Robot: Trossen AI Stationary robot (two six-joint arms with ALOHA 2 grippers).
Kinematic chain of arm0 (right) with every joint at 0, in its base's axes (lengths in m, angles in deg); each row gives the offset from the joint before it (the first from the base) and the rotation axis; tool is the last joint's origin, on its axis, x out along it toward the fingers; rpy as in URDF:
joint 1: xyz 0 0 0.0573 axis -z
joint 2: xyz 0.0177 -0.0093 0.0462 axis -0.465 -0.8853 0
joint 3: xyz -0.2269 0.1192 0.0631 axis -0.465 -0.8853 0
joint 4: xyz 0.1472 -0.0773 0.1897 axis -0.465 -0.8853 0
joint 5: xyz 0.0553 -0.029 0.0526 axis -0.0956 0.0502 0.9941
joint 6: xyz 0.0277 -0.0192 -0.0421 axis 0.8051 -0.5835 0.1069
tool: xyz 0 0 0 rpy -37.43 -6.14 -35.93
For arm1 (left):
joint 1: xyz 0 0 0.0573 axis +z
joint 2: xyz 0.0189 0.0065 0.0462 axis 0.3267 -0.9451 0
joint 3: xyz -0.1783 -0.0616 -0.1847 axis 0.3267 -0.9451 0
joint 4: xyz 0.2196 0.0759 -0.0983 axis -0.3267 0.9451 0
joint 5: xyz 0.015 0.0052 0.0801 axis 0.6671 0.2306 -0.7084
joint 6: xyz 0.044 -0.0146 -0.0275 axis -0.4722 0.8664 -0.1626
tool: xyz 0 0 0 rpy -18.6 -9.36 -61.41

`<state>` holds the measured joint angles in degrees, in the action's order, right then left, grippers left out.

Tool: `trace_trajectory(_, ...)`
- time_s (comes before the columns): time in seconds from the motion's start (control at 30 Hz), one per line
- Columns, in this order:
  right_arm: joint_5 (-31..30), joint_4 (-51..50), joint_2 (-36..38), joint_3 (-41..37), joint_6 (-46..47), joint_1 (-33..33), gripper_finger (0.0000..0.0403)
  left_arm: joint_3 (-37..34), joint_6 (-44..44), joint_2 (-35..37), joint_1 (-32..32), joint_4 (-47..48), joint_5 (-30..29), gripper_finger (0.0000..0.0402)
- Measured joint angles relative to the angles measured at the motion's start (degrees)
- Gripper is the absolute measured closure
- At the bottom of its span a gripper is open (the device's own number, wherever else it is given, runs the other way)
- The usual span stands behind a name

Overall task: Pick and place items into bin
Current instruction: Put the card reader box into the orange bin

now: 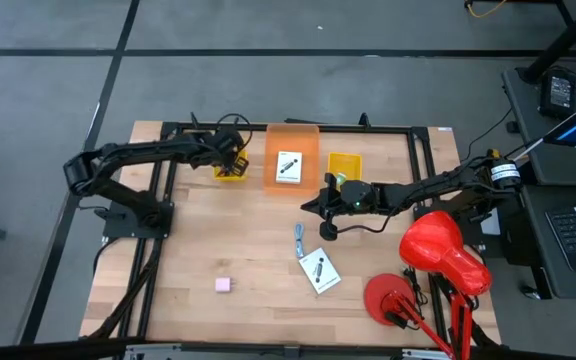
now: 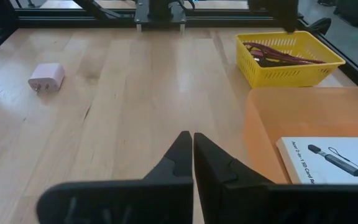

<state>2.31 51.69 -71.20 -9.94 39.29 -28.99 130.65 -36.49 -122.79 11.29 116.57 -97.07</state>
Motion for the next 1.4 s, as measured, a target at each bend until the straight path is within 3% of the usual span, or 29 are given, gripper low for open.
trace_trajectory(0.33,0.0,-0.88,0.02,0.0,0.5,0.0,0.0403,-0.01,-8.24,11.7,-6.88,-2.7,1.53,0.0316)
trace_trajectory(0.5,0.01,-1.88,0.04,0.0,1.76,-0.02,0.0403,-2.71,-14.89,15.56,-13.71,-14.74,2.53,0.0332)
trace_trajectory(0.63,0.04,-3.91,0.07,0.0,3.8,-0.48,0.0403,-6.65,-18.5,17.05,-18.72,-26.01,8.22,0.0346)
trace_trajectory(0.73,0.09,-6.63,0.07,0.0,4.85,-0.99,0.0402,-10.51,-19.79,17.05,-22.55,-34.37,11.64,0.0357)
trace_trajectory(0.93,0.09,-8.54,0.07,0.0,4.29,-3.06,0.0403,-17.24,-23.11,15.78,-29.98,-49.94,12.82,0.0387)
trace_trajectory(1.1,0.74,-8.67,0.07,0.0,3.06,-3.96,0.0402,-19.58,-24.93,13.59,-35.24,-56.46,12.87,0.0399)
trace_trajectory(1.4,15.79,-11.59,0.07,0.0,6.51,-5.7,0.0403,-19.89,-25.38,2.79,-43.13,-67.77,14.94,0.04)
